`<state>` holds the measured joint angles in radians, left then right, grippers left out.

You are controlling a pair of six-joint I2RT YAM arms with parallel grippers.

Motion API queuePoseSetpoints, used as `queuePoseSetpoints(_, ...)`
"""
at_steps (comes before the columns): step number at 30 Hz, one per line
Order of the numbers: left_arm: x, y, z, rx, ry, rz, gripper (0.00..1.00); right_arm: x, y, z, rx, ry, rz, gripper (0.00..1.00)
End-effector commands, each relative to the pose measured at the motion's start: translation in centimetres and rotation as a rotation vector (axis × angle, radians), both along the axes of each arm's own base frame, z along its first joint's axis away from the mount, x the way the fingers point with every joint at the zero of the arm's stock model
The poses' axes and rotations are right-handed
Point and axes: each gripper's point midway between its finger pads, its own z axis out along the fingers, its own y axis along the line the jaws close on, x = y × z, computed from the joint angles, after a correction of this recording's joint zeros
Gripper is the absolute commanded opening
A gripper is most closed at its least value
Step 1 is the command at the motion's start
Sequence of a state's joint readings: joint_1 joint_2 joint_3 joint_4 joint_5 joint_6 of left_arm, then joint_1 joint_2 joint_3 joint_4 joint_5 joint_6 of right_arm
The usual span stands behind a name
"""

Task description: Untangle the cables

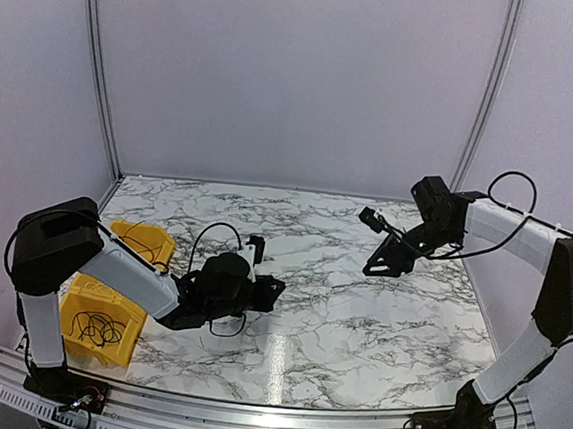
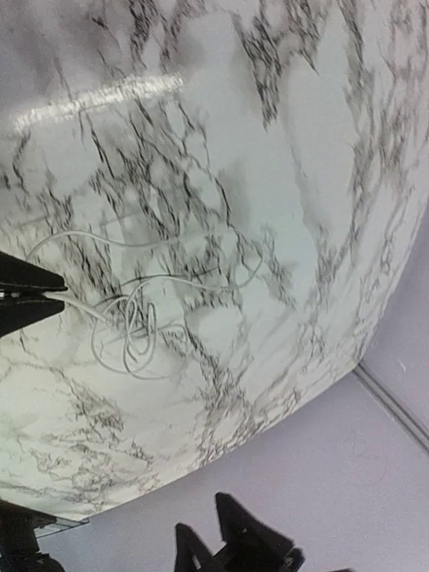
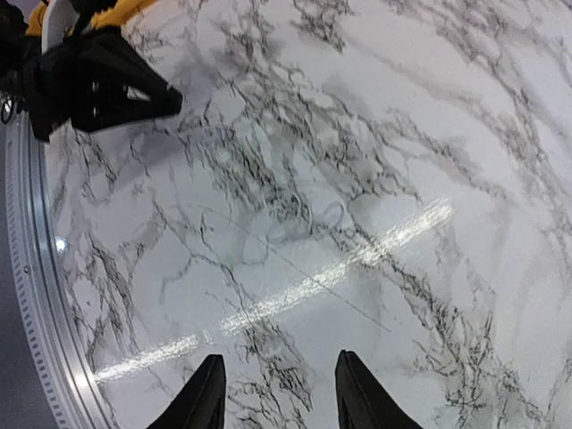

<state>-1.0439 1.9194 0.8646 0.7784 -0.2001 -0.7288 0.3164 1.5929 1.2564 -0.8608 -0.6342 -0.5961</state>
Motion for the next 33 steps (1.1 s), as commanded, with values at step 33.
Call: queuePoseSetpoints(33,0.0,3.1,-5.1,-0.009,0.191,0.101,0.00,3.3,14.4,-10.2,-0.125,-0.153,0.373,0.50)
